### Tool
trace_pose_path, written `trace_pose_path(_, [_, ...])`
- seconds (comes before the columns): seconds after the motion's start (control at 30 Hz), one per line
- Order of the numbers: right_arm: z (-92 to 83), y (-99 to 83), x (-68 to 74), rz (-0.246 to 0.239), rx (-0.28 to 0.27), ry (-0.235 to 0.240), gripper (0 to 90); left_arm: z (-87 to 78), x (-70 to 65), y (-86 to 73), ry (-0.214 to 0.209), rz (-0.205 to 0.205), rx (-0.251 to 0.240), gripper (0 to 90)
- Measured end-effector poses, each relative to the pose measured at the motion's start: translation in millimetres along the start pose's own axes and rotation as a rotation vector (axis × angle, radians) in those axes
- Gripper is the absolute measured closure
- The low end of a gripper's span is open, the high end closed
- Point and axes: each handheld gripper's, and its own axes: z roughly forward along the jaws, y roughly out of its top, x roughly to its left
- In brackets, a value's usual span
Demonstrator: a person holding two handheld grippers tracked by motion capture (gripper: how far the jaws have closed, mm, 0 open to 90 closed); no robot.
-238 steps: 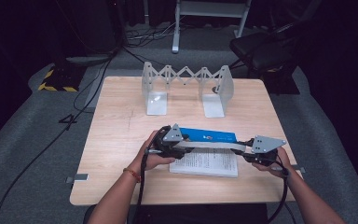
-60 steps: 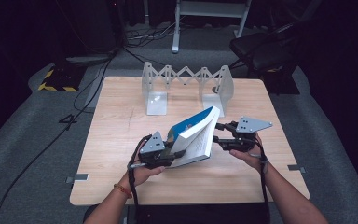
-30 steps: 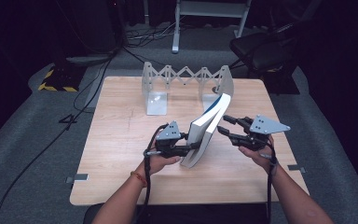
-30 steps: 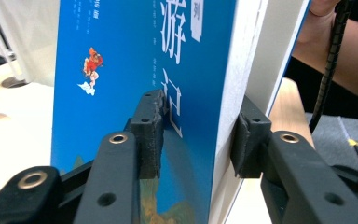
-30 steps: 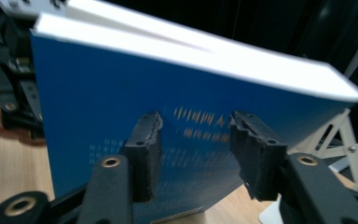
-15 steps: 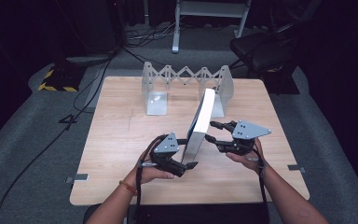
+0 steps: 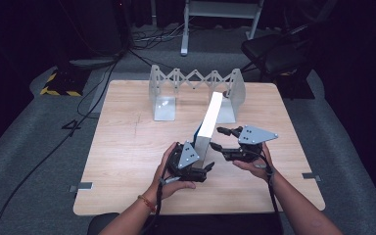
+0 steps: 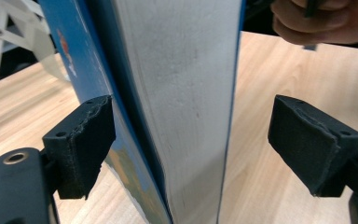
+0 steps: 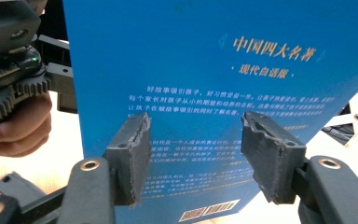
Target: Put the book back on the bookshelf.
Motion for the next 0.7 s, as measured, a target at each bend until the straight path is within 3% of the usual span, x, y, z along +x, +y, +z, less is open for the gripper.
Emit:
trace_pose_path(0.07, [2.1,-1.7,-1.8,0.016,0.007,0.001,40.3,1.0,0.6,-2.0,0.027,-0.007,-0.013,21.3])
trace_pose_path(0.13, [2.6,-3.1,-3.6,0.037,0.009,0.005,39.0,1.5,3.7,-3.9,0.054,-0.020,-0.015,32.9])
trace_pose_path(0.2, [1.7,-4.2,-5.5,0.044,0.012,0.007,38.8,1.1,9.3,-6.1,0.013,-0.053,-0.024,37.5])
trace_pose_path(0.23, [0.9,-5.3,-6.4,0.046,0.017,0.004,38.4,0.5,10.5,-6.5,0.005,-0.049,-0.026,39.0])
trace_pose_path(0.4, [-12.1,-16.7,-16.8,0.054,0.053,-0.030,36.9,-6.7,20.2,-8.7,-0.017,-0.064,-0.027,52.9])
trace_pose_path(0.5, [-22.6,-30.2,-32.2,0.097,0.072,-0.054,36.4,-10.6,27.9,-11.3,-0.031,-0.085,-0.027,59.4])
trace_pose_path(0.57, [-25.8,-34.6,-37.0,0.099,0.081,-0.063,36.2,-12.5,32.5,-12.8,-0.066,-0.078,-0.030,59.6])
trace_pose_path(0.7, [-39.4,-53.0,-54.6,0.147,0.115,-0.081,34.8,-11.6,30.7,-13.2,-0.153,-0.058,-0.037,59.7])
